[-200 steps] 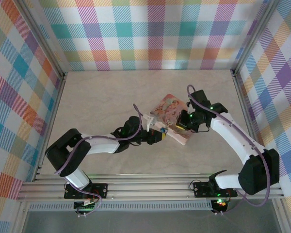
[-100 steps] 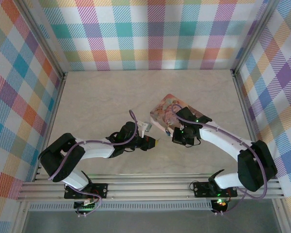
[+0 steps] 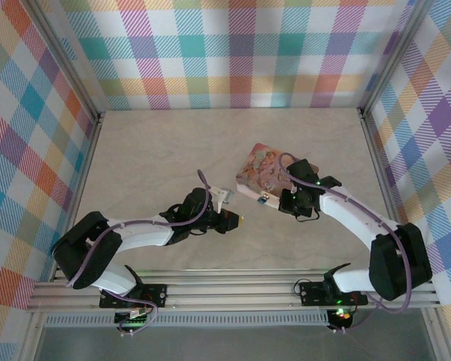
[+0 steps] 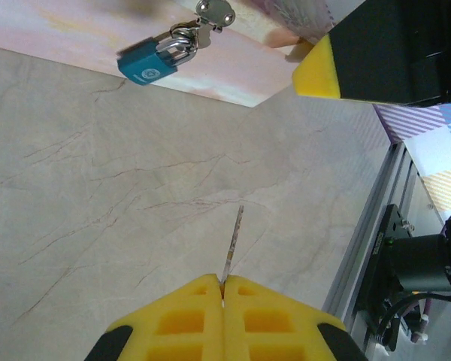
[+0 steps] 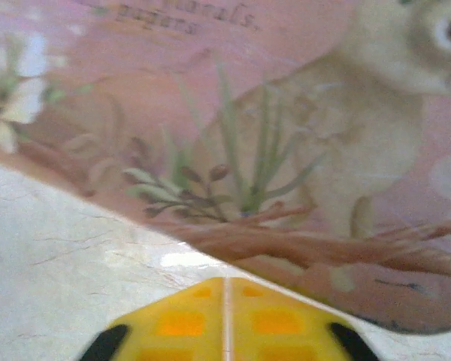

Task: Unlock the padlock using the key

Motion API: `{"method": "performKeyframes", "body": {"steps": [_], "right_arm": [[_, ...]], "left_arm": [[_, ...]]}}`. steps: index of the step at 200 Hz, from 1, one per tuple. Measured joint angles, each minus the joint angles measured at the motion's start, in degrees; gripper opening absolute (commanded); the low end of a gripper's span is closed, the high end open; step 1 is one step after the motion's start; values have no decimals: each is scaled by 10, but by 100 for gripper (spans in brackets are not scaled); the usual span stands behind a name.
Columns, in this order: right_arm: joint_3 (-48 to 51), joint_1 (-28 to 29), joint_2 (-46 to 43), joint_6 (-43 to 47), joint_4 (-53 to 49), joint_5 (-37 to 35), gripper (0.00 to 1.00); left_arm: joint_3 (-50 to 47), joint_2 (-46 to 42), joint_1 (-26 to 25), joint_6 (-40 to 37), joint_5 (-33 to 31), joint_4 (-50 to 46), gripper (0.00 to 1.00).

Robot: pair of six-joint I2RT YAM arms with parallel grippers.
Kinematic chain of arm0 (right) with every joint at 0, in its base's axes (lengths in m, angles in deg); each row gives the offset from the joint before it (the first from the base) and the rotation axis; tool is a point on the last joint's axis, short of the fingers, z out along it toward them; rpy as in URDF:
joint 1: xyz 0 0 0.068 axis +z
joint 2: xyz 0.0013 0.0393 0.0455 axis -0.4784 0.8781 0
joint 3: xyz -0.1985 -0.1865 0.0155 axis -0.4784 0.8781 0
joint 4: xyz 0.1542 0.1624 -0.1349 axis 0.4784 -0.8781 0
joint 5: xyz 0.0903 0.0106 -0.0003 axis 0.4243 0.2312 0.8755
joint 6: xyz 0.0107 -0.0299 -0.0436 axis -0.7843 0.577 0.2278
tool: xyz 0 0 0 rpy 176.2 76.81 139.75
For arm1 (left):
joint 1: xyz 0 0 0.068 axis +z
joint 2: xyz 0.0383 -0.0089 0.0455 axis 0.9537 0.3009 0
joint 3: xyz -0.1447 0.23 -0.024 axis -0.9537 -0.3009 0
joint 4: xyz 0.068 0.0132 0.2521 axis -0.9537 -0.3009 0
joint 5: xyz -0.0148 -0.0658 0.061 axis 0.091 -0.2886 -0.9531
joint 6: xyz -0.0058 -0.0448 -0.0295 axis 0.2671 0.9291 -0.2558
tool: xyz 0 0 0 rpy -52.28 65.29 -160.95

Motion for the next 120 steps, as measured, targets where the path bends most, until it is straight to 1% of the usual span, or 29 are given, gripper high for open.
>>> {"method": "performKeyframes", "body": {"steps": [16, 25, 32, 37, 58, 76, 95, 120], "right_arm": [[1, 30, -16, 2, 9, -18, 37], [1, 53, -21, -7, 15, -31, 43], [1, 75, -22, -17, 20, -46, 51], [1, 89, -21, -19, 22, -54, 54], [-3, 139, 6, -52, 31, -99, 60], [-20, 168, 56, -87, 35, -137, 61], [-49, 182, 113, -119, 38, -174, 61], [-87, 185, 168, -141, 43, -212, 60]], "left_arm": [[0, -7, 0, -3, -2, -10, 0], [0, -12, 0, -5, -4, -15, 0], [0, -16, 0, -7, -7, -20, 0], [0, -20, 0, -9, -7, -24, 0], [-4, -33, 0, -11, -12, -26, 0], [-10, -42, 0, -11, -12, -28, 0], [-20, -57, 0, -11, -13, -34, 0], [-37, -79, 2, -11, -17, -45, 0]]}}
